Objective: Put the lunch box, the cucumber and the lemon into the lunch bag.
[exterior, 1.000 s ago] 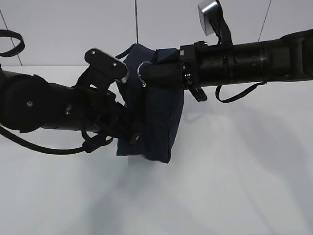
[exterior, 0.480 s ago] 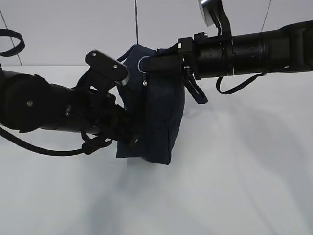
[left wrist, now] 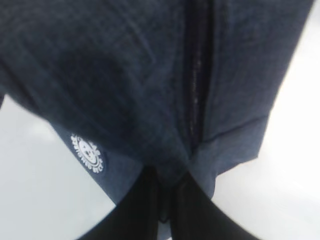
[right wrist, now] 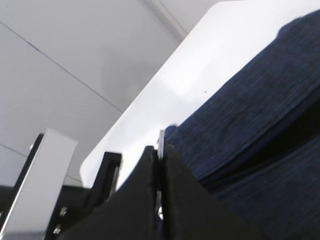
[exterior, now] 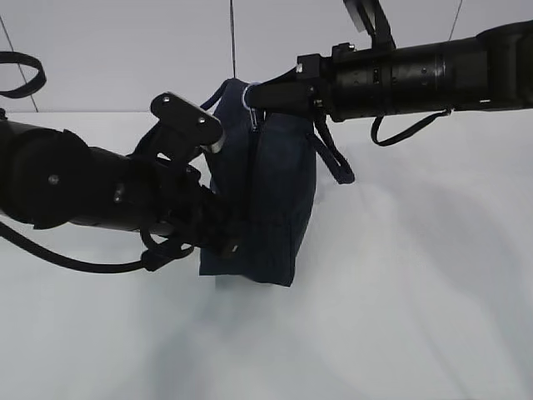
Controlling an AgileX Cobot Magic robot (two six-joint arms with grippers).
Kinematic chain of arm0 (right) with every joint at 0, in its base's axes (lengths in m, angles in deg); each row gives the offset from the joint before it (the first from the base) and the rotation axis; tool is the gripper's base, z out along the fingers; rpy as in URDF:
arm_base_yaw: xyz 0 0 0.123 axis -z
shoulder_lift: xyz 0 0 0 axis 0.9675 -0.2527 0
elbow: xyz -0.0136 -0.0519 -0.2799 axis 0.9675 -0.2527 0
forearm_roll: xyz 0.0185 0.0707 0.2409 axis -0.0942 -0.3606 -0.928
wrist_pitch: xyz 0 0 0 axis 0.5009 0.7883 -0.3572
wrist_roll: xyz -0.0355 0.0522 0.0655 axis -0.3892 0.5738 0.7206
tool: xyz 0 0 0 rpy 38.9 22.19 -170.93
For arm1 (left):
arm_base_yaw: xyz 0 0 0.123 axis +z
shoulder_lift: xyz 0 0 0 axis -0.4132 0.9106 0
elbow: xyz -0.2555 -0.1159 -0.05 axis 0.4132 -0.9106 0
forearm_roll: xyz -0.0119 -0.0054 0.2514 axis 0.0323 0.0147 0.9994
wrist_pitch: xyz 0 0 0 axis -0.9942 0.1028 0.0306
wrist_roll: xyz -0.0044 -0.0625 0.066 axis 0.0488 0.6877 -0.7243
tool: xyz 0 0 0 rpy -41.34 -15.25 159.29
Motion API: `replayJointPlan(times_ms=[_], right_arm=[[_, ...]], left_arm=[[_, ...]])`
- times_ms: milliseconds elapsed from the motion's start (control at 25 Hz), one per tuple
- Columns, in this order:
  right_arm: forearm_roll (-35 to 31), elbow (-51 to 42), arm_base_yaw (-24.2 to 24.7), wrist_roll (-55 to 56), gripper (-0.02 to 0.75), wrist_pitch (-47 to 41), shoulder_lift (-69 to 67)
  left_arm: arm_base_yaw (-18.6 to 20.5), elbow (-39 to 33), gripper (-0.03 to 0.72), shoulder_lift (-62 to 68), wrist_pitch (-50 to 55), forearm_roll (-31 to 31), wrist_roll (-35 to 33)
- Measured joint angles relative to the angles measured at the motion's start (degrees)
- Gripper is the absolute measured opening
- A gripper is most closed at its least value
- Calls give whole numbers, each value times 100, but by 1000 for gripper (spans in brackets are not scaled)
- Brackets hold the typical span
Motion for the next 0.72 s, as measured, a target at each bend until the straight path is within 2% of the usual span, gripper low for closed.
replayJointPlan(times_ms=[200,720], right_arm=[[234,180,0,0,1,360,0],[338,196,0,-44,1,1097,0]], left_arm=[[-186,0,0,0,46,-46,0],[-186,0,0,-163,507,-83,0]])
